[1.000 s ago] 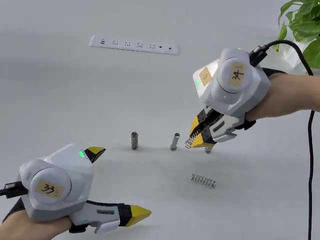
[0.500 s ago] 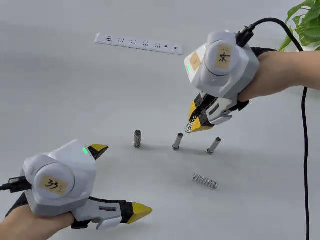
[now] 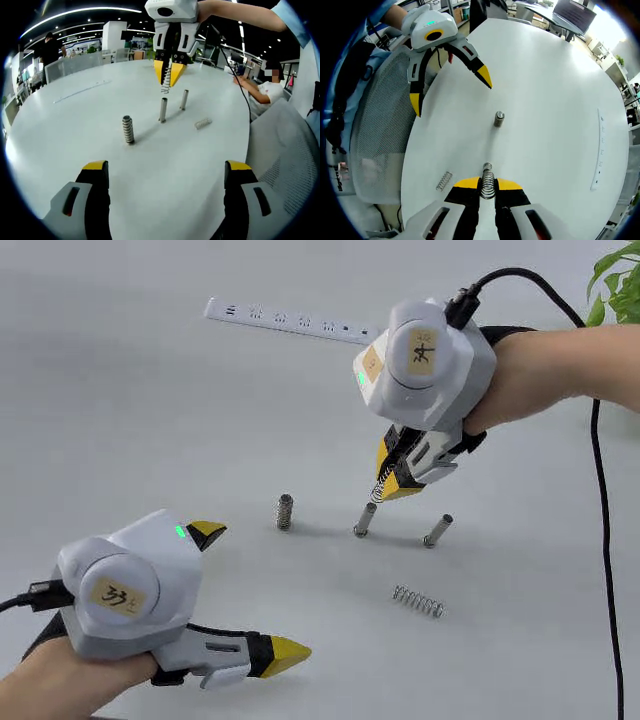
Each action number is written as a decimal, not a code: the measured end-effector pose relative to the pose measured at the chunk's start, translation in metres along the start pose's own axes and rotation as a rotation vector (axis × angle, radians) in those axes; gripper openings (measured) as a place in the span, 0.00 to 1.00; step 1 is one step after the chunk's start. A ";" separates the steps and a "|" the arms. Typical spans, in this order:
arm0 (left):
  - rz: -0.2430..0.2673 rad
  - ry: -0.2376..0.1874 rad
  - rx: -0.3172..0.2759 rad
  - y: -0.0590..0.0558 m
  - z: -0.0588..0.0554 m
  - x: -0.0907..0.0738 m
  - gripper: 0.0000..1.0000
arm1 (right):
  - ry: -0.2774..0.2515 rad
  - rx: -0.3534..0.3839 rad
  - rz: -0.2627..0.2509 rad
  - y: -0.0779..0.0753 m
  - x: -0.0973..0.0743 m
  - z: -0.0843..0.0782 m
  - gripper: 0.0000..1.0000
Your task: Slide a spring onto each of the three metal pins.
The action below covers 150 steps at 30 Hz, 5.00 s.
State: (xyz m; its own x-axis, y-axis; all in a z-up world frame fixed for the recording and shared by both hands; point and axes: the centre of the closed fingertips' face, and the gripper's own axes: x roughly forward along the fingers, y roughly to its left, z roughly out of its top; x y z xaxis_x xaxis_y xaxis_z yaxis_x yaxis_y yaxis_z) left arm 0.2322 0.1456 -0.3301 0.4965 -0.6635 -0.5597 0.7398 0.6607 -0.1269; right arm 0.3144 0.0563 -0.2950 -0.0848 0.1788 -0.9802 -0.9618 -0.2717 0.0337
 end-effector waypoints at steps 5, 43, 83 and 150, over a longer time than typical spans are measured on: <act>0.000 0.001 -0.006 0.000 -0.002 -0.001 0.94 | 0.015 -0.006 0.015 0.000 0.005 0.000 0.07; 0.009 0.010 -0.045 0.005 -0.013 -0.006 0.90 | 0.067 -0.024 0.041 0.001 0.049 -0.007 0.07; 0.014 0.005 -0.062 0.007 -0.018 -0.010 0.89 | 0.055 0.009 0.042 0.019 0.059 0.004 0.07; -0.012 -0.018 0.032 -0.002 0.013 -0.012 0.89 | -0.355 0.325 -0.204 0.020 0.021 -0.024 0.99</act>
State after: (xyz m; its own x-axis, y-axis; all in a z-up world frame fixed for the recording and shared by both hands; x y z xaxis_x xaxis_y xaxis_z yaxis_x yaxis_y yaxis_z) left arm 0.2305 0.1478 -0.3122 0.4952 -0.6779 -0.5434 0.7597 0.6413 -0.1076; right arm 0.2999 0.0323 -0.3192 0.0840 0.5223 -0.8486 -0.9944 0.0994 -0.0373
